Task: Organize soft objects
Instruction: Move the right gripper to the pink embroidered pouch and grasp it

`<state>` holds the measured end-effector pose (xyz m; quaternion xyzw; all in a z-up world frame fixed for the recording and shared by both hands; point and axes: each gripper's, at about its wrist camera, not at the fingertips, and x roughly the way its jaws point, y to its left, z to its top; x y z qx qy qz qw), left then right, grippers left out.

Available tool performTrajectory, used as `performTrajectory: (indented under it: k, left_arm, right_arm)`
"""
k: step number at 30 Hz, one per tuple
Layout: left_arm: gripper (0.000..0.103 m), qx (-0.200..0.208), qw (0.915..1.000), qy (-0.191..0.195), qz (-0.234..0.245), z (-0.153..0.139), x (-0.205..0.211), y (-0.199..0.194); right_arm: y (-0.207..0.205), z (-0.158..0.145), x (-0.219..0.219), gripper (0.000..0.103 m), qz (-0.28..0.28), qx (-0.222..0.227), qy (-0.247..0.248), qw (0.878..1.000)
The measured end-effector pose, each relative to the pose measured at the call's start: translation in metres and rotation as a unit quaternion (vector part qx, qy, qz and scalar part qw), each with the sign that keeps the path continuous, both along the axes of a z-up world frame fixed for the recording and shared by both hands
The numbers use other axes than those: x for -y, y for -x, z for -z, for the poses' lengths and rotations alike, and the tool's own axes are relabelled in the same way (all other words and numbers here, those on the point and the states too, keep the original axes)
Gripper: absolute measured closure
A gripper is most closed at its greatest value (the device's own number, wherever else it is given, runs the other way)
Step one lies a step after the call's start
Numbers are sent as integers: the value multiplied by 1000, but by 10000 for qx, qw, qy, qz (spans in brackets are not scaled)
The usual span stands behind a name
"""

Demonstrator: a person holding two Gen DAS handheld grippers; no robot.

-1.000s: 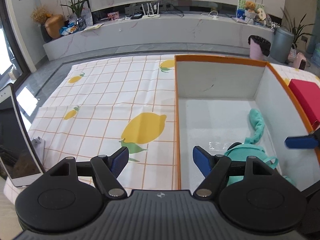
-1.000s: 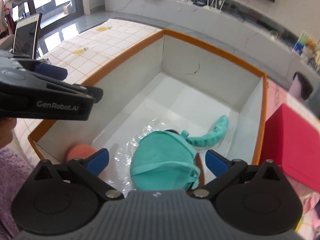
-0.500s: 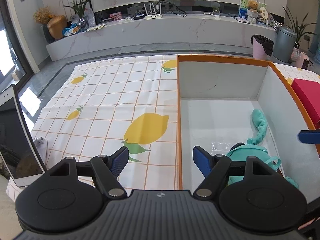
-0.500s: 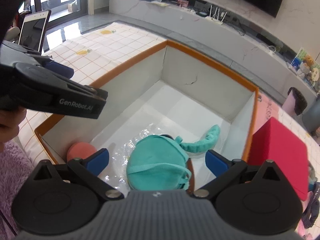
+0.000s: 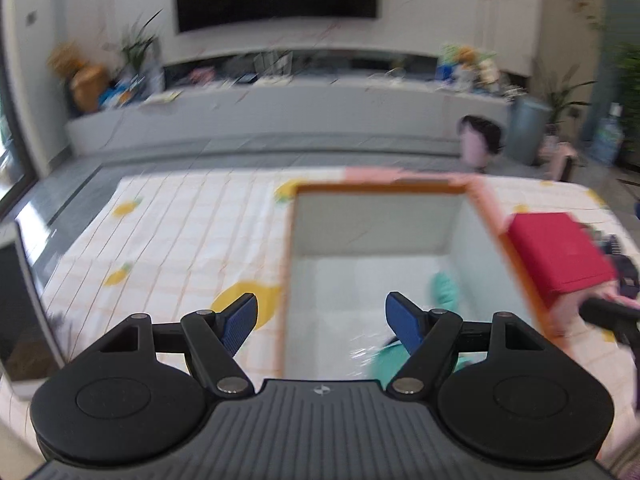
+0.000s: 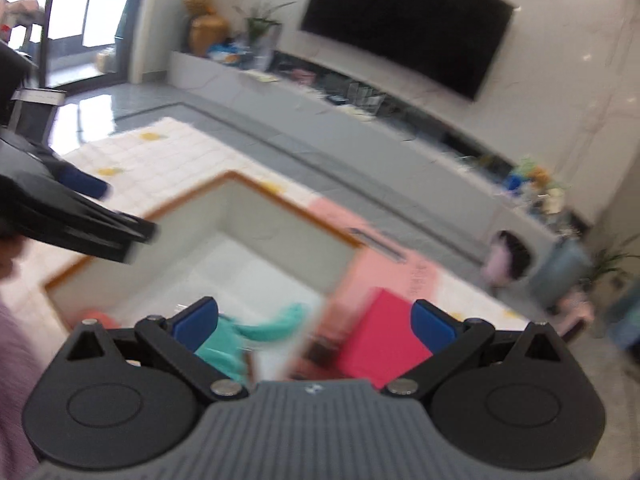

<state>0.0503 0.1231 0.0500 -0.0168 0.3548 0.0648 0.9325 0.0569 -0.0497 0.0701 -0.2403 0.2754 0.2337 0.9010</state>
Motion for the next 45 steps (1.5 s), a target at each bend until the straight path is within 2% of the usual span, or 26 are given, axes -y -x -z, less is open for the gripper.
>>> performTrajectory:
  k: [4,6,10,14,18,21,23,24,29,32,34,38,40,42,43,45]
  left_arm:
    - [17,217,9989,2,420,-20,36,4]
    - [17,288,9973,-41,681,-28,59,3]
    - [17,318,9917,-31,1243,-30,112,-7]
    - [17,242,9842,-10,1754,-22,174,-23]
    - [17,205,9769,-40,2128,-4,235,-33]
    - [17,208,9734,60,2282,17,275,-44]
    - [17,383,9708,180,2361,31,296,-51]
    - [17,440,9694,198,2408,40,307,-55]
    - [17,231,9614,-44,2743,77,349,-72]
    - [17,266,9586,-186,2828,92,363,-76]
    - [17,215,9565,-349,2889,99,369,-81]
    - [17,85,9556,-441,2913,111,376,-93]
    - [17,41,9558,-439,2906,116,378,-98]
    - [17,41,9581,-459,2826,122,379,-101]
    - [17,36,9599,-466,2764,124,379,-102]
    - [17,68,9601,-436,2763,126,377,-103]
  right_arm:
    - [-13,-10,56,3,586,303,209,9976]
    - [-23,-13,94,3,1121,326,184,9930]
    - [-47,-8,174,3,2441,108,28,9697]
    - [-68,15,253,3,3625,-463,-484,9296]
    - [-90,50,313,3,4293,-971,-1108,8911]
    - [-107,88,345,3,4818,-1621,-1226,8524]
    - [-114,107,358,3,5008,-1862,-1181,8370]
    - [-117,115,362,3,5051,-1904,-1197,8332]
    - [-134,143,368,3,5034,-2284,-1655,8167]
    - [-145,153,362,4,4996,-2418,-1529,8177]
    - [-150,157,358,10,4967,-2417,-1405,8216]
    - [-154,164,353,15,4906,-2454,-1112,8287]
    - [-157,171,355,17,5047,-2537,-915,8201]
    - [-158,177,361,17,5176,-2655,-1031,8068]
    - [-158,179,364,23,5209,-2719,-1151,8009]
    - [-157,178,366,27,5202,-2712,-1288,7995]
